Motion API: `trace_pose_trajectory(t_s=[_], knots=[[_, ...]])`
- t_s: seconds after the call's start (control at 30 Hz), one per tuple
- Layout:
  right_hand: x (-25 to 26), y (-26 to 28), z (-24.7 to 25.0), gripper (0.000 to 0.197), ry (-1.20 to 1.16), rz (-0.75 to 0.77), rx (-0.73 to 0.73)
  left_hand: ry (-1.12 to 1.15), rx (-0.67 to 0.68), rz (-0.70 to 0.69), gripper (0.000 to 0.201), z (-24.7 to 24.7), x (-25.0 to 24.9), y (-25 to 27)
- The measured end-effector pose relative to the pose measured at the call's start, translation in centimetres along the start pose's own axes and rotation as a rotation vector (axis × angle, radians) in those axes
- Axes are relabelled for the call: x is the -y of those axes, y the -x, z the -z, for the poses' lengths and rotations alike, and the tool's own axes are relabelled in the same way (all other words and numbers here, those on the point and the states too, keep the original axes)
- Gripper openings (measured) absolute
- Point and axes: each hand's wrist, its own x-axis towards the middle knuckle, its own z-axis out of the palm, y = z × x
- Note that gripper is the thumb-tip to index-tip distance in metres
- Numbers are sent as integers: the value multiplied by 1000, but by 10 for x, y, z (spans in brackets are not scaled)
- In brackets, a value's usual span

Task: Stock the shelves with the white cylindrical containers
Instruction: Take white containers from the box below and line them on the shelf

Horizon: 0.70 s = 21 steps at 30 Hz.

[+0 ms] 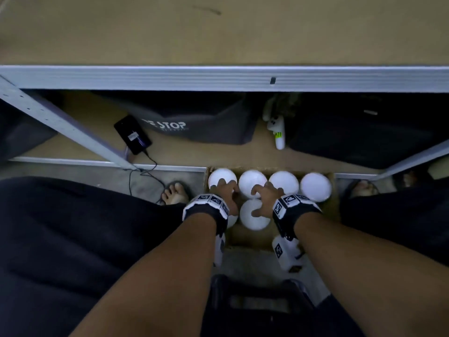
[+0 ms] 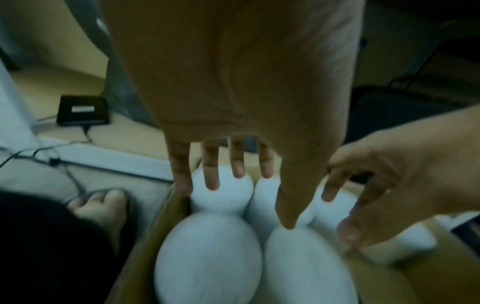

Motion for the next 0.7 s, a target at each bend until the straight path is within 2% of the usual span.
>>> trace_pose_trajectory(t_s=[0.1,0.2,0.27,0.33,0.4,0.5,0.57,0.7], knots=[[-5,-11,-24,84,47,0,46,-58,-22,14,70,-36,14,-5],[-4,-17,-48,90,69,20,-35,-169,-156,31,77,-62,17,-8],[3,-22,-63,91,29,-16,-86,-175,-186,59,70,-73,20,-15],[9,-30,-68,88,-135,-106,-37,-192,-244,21,57,-81,24,-24],[10,-36,-70,80,-164,-109,-4,-248,-310,-5,50,-85,24,-29],[10,-36,-71,62,-113,-77,-115,-247,-278,39,48,-87,23,-27],[11,-33,-67,54,-108,-53,-129,-237,-266,79,54,-80,19,-22],[6,-19,-50,62,-133,-30,-34,-212,-181,109,64,-68,12,-12]])
